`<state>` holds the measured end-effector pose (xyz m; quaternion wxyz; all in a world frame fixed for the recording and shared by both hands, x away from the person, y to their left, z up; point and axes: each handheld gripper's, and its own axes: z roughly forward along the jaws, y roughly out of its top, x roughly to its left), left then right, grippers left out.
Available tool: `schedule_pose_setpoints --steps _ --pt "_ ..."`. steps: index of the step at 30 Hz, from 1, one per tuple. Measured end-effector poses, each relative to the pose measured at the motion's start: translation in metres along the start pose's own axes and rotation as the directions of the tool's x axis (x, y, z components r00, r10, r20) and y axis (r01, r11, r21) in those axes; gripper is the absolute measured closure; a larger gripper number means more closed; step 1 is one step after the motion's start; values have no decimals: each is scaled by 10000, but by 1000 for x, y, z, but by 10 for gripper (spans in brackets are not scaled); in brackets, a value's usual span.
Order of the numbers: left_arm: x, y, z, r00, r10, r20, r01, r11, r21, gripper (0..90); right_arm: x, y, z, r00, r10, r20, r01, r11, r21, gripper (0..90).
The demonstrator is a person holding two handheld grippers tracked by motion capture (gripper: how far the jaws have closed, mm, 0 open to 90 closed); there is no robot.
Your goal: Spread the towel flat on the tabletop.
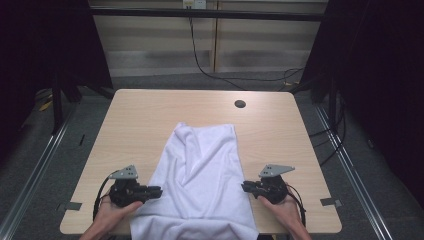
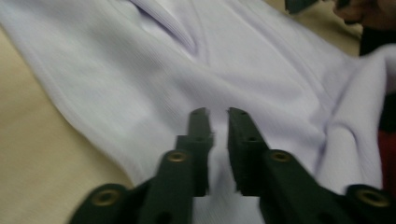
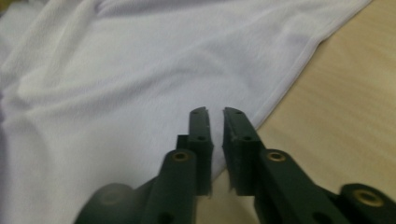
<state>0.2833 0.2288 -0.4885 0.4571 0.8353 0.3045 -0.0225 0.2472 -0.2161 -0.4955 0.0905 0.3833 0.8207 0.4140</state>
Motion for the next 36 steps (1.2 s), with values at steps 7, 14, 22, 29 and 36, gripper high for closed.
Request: schedule_pose_setpoints --steps 7,14,22,29,36 --pt "28 24 21 9960 49 -896 -63 9999 -153 710 -12 23 31 9999 -45 148 45 10000 13 636" --pt "33 14 31 9940 367 -1027 -321 9984 457 749 -12 25 45 9977 -429 516 424 9990 102 663" --pt "25 -16 -3 9921 -130 -1245 148 9998 134 747 -11 8 19 9939 -435 1018 396 9984 399 665" --pt "9 -21 -4 9955 -226 -919 252 9993 274 669 -9 -2 6 9944 -347 994 298 9983 499 664" --pt "-13 -31 -8 9994 -20 -352 40 9983 576 644 1 -20 -13 9980 43 637 -69 9992 403 663"
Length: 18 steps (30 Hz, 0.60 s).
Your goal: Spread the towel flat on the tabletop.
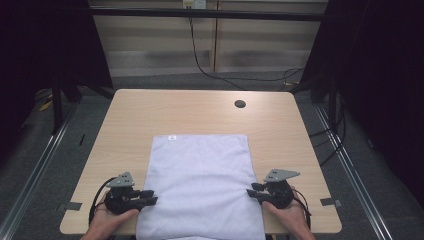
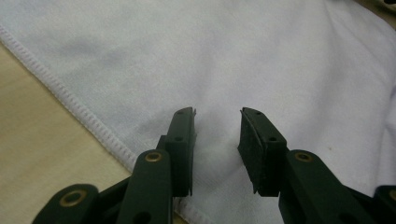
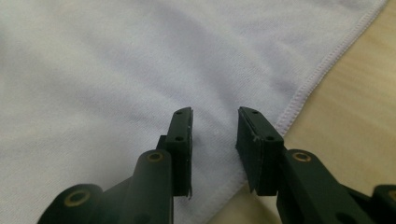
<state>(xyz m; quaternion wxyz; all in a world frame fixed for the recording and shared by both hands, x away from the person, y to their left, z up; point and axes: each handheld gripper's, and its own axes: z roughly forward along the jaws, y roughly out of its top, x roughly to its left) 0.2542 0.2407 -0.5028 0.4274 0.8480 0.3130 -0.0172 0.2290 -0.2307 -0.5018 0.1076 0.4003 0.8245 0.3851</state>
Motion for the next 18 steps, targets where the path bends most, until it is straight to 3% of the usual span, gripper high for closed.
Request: schedule_pose_setpoints --steps 3,5,6,7,8,9,11,12,13,14,15,17,18 --pt "-10 -3 0 9998 103 173 -104 9999 76 628 9 -7 -7 10000 31 -45 -31 10000 40 661" --pt "-16 -4 0 9983 575 -72 -574 9982 146 639 12 -12 -11 9997 136 -204 -135 9999 52 662" --pt "-15 -2 1 9986 497 165 -499 9986 166 631 13 -14 -14 9991 299 -296 -298 9996 28 663" --pt "-13 0 2 9987 499 55 -500 9987 88 626 14 -15 -15 9988 344 -361 -344 9994 -9 655" --pt "-9 4 4 9990 446 -95 -446 9990 -73 625 12 -12 -15 9977 464 -493 -482 9982 -356 654" --pt "-3 9 5 9994 337 -118 -340 9992 -186 625 12 -12 -15 9977 464 -493 -482 9982 -356 654" --pt "7 22 7 9981 261 -556 -289 9983 -506 624 6 -5 -15 9966 596 -569 -642 9945 -827 649" --pt "13 28 9 9990 174 -404 -198 9981 -576 624 4 -1 -13 9965 648 -524 -695 9932 -930 645" --pt "19 33 11 9977 209 -640 -251 9975 -657 624 1 1 -11 9971 592 -481 -636 9933 -961 639" --pt "25 37 12 9967 -57 -815 -13 9963 -859 623 0 3 -8 9972 597 -461 -636 9941 -881 632" --pt "32 39 14 9972 -288 -694 227 9960 -868 620 -2 5 -5 9972 574 -489 -614 9946 -840 629" --pt "37 40 20 9944 -271 -1024 205 9976 -654 617 -3 7 -1 9975 520 -481 -552 9962 -677 612" --pt "39 39 23 9949 -394 -924 350 9982 -485 612 -4 7 1 9975 457 -539 -495 9962 -711 611"
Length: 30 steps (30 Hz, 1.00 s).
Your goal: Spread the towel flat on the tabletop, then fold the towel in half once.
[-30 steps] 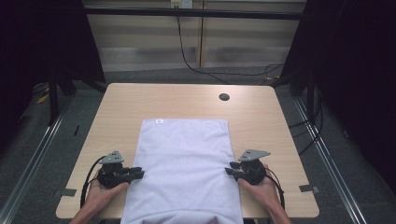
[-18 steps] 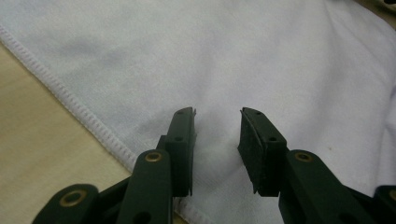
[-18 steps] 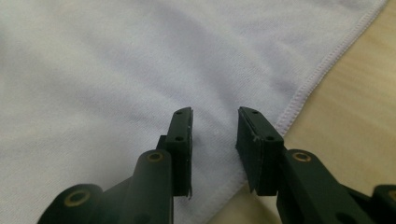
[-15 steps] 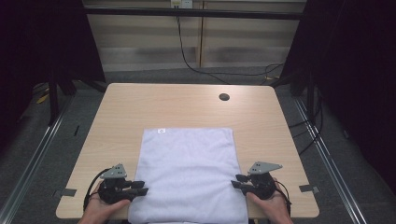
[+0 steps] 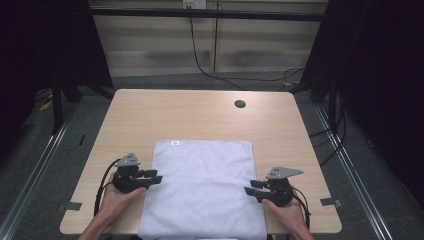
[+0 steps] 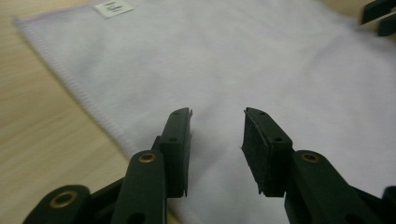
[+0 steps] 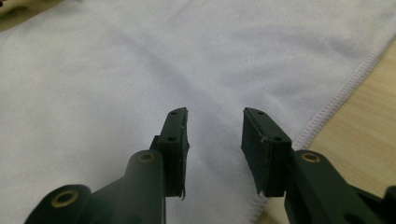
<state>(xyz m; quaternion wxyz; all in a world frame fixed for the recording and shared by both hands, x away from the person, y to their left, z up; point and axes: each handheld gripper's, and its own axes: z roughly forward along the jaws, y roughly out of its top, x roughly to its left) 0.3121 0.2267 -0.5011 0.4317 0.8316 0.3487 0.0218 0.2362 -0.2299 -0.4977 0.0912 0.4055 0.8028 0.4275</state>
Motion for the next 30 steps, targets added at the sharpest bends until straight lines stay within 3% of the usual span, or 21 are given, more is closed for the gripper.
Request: schedule_pose_setpoints --steps 2,4,7,9,10,12,14,16,21,23,26,28,29,30 --pt "0 -3 3 9996 265 2 -265 9996 100 606 -2 3 3 10000 20 72 -20 10000 85 594" --pt "3 -3 2 10000 -26 62 26 10000 59 593 -5 7 7 9999 113 13 -113 9999 -11 578" --pt "6 -4 3 9996 -80 269 82 9999 -109 607 -8 13 18 9996 264 -13 -264 9996 73 576" --pt "4 -5 2 9997 196 132 -196 9998 -25 607 -9 15 25 9992 388 134 -393 9985 383 576" --pt "2 -6 1 9999 122 54 -122 9999 -28 607 -9 14 27 9993 356 66 -359 9986 377 571" --pt "-3 -7 1 9995 306 53 -307 9995 81 602 -7 13 25 9992 403 30 -404 9980 492 573" --pt "-6 -9 -2 9999 82 114 -83 9999 91 602 -5 10 22 9989 461 -25 -459 9977 490 570" --pt "-11 -12 -5 9994 277 201 -281 9993 244 603 -1 6 17 9993 374 -80 -369 9979 537 569" --pt "-24 -22 -14 9990 99 445 -118 9989 444 602 11 -1 6 9998 120 -187 -102 9953 959 562" --pt "-32 -27 -18 9986 286 436 -308 9983 502 586 15 -3 3 9995 101 -283 -70 9942 1069 557" --pt "-37 -35 -25 9957 -39 923 -12 9985 550 574 18 -7 -1 9984 134 -555 -72 9939 1103 530" --pt "-36 -38 -28 9929 15 1188 -80 9985 544 560 20 -8 -1 9978 152 -638 -80 9937 1120 492" --pt "-33 -37 -28 9908 -323 1311 254 9982 541 551 21 -7 -1 9975 175 -681 -97 9935 1131 480" --pt "-31 -34 -28 9922 -420 1172 372 9984 431 538 20 -6 0 9971 184 -738 -102 9939 1102 473"
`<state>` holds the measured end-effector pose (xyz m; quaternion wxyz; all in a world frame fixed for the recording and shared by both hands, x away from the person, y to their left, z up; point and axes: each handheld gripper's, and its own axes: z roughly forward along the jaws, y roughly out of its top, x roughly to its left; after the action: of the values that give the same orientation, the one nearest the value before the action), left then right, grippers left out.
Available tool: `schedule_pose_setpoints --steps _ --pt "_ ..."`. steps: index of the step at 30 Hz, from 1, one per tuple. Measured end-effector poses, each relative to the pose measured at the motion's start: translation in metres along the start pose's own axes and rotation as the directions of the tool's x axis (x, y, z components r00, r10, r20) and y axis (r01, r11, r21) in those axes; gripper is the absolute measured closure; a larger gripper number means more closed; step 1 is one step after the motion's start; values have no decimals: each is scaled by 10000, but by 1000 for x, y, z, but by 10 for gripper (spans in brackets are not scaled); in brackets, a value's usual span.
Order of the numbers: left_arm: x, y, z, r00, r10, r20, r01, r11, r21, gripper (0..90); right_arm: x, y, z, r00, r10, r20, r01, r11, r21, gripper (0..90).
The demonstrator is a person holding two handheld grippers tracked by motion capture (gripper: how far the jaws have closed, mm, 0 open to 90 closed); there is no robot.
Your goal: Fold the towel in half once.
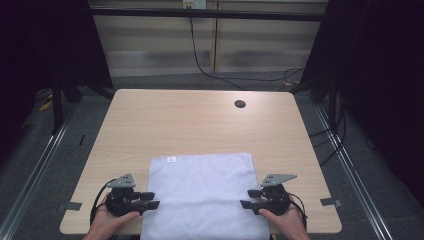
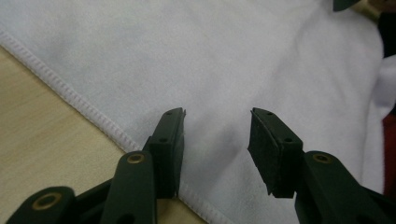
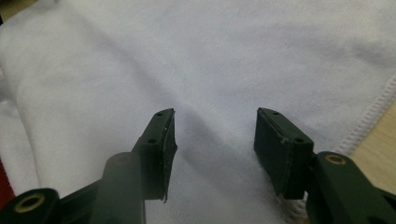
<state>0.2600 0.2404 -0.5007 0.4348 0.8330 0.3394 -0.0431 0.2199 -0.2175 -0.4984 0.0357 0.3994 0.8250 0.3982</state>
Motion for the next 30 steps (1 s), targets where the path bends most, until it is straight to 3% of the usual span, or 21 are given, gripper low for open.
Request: schedule_pose_setpoints --steps 4,6,8,11,15,19,21,24,30 --pt "10 17 4 9990 54 -448 -73 9991 -427 497 -9 14 -2 9998 91 181 -82 9987 -502 421" --pt "19 24 8 9979 -48 -643 19 9990 -449 492 -15 23 -3 9996 55 294 -35 9977 -680 414" --pt "25 30 12 9966 102 -815 -133 9992 -374 491 -24 33 -2 9993 122 361 -91 9964 -839 406" --pt "31 29 16 9943 159 -1059 -182 9996 -208 499 -40 46 3 9982 222 556 -167 9950 -981 403" --pt "33 25 16 9946 215 -1014 -254 9990 -368 524 -60 58 13 9952 440 876 -352 9944 -998 405" --pt "33 25 16 9944 179 -1040 -226 9988 -440 528 -74 67 23 9949 439 906 -348 9944 -997 419" --pt "34 24 16 9936 366 -1071 -412 9983 -414 560 -78 66 29 9941 457 988 -359 9945 -988 421" --pt "35 23 15 9948 310 -974 -359 9981 -493 560 -85 62 40 9901 496 1313 -406 9967 -703 424" --pt "35 24 15 9940 334 -1044 -379 9984 -412 566 -88 62 45 9839 297 1764 -113 9945 -1046 442"
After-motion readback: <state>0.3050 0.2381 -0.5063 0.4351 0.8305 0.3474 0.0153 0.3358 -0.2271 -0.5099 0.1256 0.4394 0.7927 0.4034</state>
